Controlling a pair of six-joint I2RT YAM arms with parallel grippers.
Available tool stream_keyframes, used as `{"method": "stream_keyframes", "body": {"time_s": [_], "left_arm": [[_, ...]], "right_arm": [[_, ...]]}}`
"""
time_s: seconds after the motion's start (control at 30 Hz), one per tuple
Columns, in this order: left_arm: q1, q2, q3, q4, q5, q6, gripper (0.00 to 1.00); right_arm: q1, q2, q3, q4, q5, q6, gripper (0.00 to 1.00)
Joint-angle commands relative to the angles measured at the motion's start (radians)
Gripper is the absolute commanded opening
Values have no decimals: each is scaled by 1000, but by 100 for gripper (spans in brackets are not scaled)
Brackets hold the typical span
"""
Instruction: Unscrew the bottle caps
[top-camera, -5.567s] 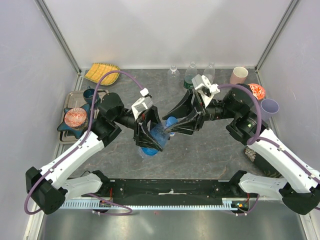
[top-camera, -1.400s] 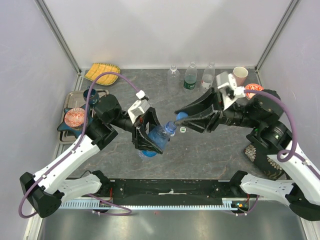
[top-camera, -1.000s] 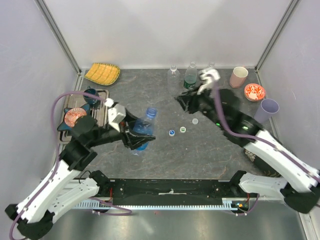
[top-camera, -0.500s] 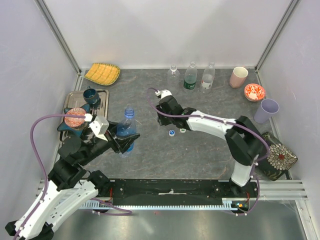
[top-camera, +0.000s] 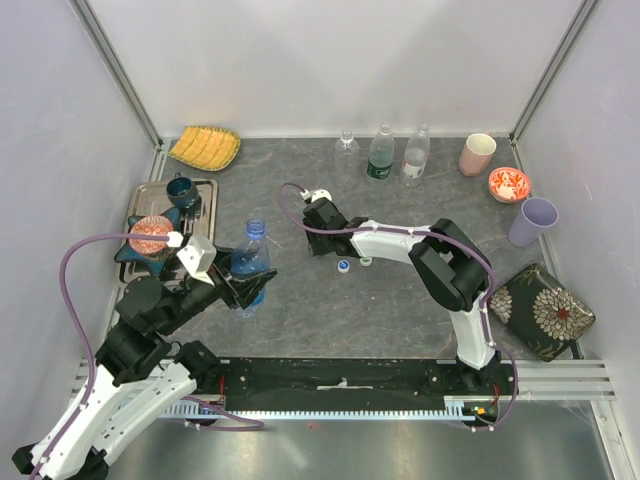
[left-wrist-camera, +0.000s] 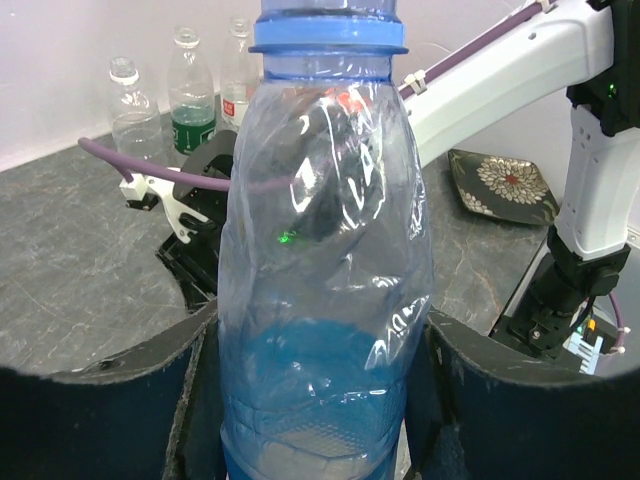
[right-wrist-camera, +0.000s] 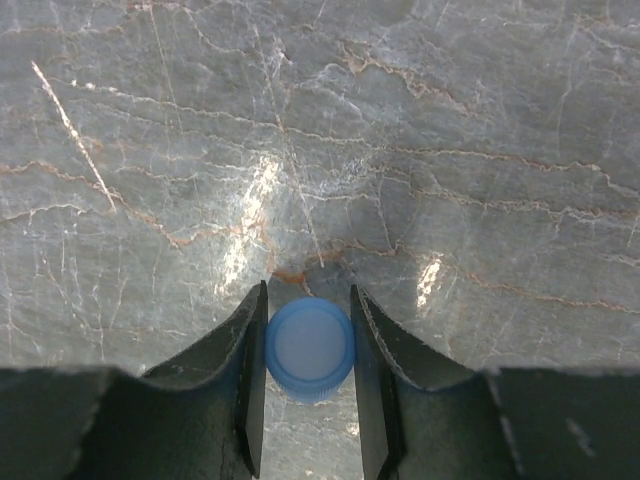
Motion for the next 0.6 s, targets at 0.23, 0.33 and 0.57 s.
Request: {"method": "stream_keyframes", "body": {"time_s": [0.23, 0.33, 0.57], "left_arm": [[4, 11, -24, 25, -21, 34, 49], [4, 15, -26, 28, -21, 37, 49], [4, 23, -34, 41, -15, 34, 49]], "right_arm": [[9, 58, 8, -52, 39, 5, 33], [16, 41, -17, -52, 39, 8, 44], [40, 15, -43, -51, 39, 14, 57]]}}
